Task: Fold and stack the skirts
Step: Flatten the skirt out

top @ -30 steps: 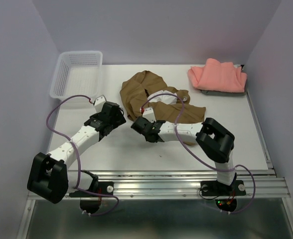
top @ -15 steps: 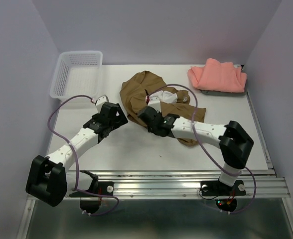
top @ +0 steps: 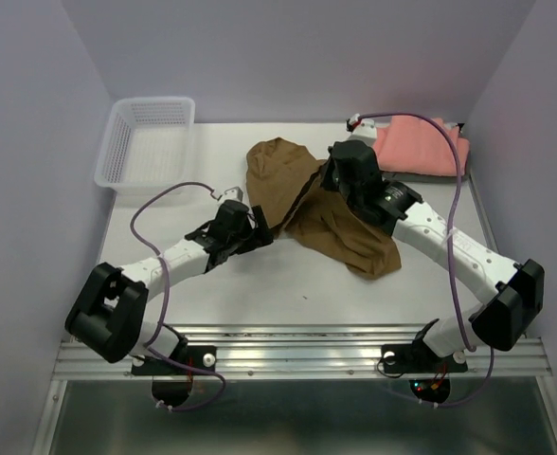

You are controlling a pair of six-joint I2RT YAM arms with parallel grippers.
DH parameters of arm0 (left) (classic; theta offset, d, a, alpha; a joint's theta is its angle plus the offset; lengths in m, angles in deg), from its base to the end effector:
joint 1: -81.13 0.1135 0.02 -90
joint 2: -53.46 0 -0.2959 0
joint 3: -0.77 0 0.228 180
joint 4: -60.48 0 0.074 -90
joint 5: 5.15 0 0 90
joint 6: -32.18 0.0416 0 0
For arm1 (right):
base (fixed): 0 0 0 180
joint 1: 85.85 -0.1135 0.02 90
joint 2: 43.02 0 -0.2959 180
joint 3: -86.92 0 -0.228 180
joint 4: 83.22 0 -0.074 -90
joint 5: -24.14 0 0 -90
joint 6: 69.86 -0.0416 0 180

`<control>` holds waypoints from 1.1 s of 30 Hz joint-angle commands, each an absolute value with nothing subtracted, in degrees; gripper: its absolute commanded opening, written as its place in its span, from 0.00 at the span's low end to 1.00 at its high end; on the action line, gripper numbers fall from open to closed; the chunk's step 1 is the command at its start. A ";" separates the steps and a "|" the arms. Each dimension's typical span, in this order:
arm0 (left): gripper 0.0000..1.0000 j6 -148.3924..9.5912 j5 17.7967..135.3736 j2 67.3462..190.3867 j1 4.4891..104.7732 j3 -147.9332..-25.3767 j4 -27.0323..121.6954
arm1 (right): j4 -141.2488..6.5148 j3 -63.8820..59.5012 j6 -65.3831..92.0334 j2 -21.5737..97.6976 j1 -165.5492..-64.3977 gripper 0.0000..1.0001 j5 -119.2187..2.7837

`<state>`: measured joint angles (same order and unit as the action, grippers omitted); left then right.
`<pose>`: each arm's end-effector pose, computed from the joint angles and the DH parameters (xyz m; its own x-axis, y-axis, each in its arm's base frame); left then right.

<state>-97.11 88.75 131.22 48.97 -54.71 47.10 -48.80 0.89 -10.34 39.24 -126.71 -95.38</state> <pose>0.2234 -0.1371 0.2489 -0.6886 -0.3133 -0.6539 0.0623 0.8729 -0.4838 0.2441 0.1841 0.4104 -0.3660 0.2670 -0.8915 -0.0463 0.9516 0.3040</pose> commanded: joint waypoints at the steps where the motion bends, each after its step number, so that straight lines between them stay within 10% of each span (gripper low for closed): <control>1: 0.99 -99.66 87.48 132.82 47.03 -57.55 52.87 | -51.61 3.74 -8.43 38.19 -126.10 0.01 -94.69; 15: 0.99 -99.92 104.96 150.84 45.27 -71.08 37.68 | -51.53 7.69 -6.75 39.60 -120.57 0.01 -87.48; 33: 0.91 -97.64 108.92 145.22 51.33 -70.74 35.83 | -50.47 5.59 -4.91 37.14 -117.05 0.01 -87.74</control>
<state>-98.75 104.51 149.84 48.97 -70.73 38.70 -47.43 4.30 -6.17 40.27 -118.27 -86.74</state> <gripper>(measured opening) 0.919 0.040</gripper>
